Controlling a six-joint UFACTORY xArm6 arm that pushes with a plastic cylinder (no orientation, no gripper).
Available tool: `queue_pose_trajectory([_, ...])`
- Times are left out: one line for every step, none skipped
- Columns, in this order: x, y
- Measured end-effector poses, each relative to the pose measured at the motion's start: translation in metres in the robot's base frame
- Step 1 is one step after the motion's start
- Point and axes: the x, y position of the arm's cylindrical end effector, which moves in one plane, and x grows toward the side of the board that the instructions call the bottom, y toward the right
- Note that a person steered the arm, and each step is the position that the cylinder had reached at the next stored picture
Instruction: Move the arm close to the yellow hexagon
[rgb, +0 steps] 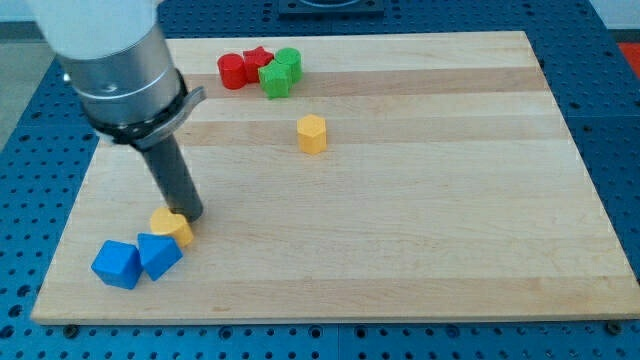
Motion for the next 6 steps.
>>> queue_pose_trajectory([0.007,-0.010])
queue_pose_trajectory([0.003,-0.002])
queue_pose_trajectory([-0.012,0.069])
queue_pose_trajectory([-0.046,0.150])
queue_pose_trajectory([-0.115,0.200])
queue_pose_trajectory([-0.143,0.179])
